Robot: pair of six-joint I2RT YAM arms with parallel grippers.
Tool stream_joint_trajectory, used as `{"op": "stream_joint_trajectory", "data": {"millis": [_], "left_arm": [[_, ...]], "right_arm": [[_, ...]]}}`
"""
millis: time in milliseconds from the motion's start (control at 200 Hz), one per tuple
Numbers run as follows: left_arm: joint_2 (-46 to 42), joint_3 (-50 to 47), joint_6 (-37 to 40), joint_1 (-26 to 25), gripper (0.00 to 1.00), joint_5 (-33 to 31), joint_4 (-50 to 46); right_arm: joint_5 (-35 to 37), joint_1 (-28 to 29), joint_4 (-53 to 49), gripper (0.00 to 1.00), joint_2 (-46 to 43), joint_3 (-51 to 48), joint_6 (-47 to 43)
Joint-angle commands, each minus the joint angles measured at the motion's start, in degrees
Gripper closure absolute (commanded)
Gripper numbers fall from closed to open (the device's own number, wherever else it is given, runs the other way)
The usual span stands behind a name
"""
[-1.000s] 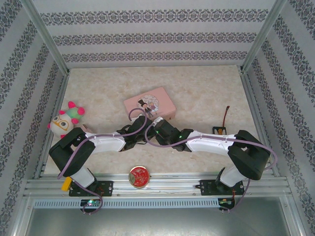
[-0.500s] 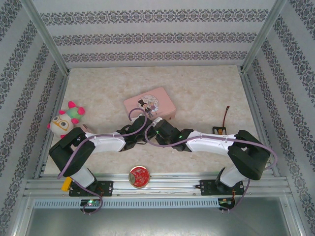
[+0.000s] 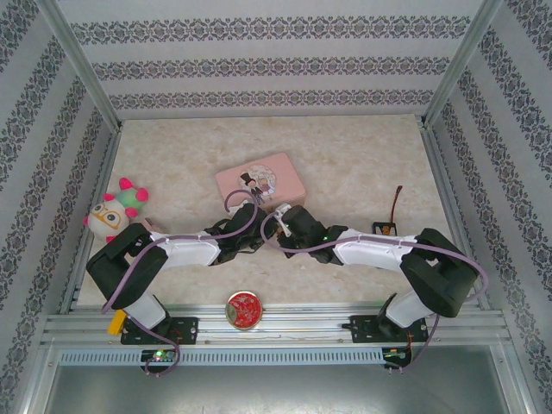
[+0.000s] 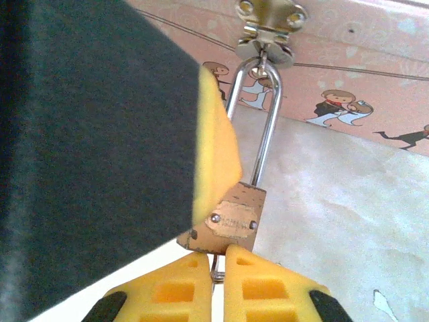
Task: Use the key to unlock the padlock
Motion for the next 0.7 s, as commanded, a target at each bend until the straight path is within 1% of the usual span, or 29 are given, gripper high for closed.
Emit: {"op": "stream_joint_trajectory", "data": {"millis": [0, 325, 610, 695], "left_arm": [[-0.11, 0.32, -0.32, -0.16, 1.0, 2.42, 0.03], [-0.02, 0.27, -0.4, -0.16, 1.0, 2.59, 0.31], [-0.46, -0.19, -0.71, -0.16, 1.0, 2.34, 0.47], [-0.55, -0.37, -0.84, -0.15, 1.0, 2.33, 0.62]], "right_arm": [[-4.32, -2.61, 3.71, 0.93, -1.4, -2.15, 1.51], [-12.89, -6.09, 6.68, 1.0, -2.68, -3.36, 1.98], [-18.91, -7.57, 7.31, 1.0, -1.23, -2.74, 2.56], [-20.95, -8.77, 7.55, 1.0, -1.12, -2.83, 3.63]]}}
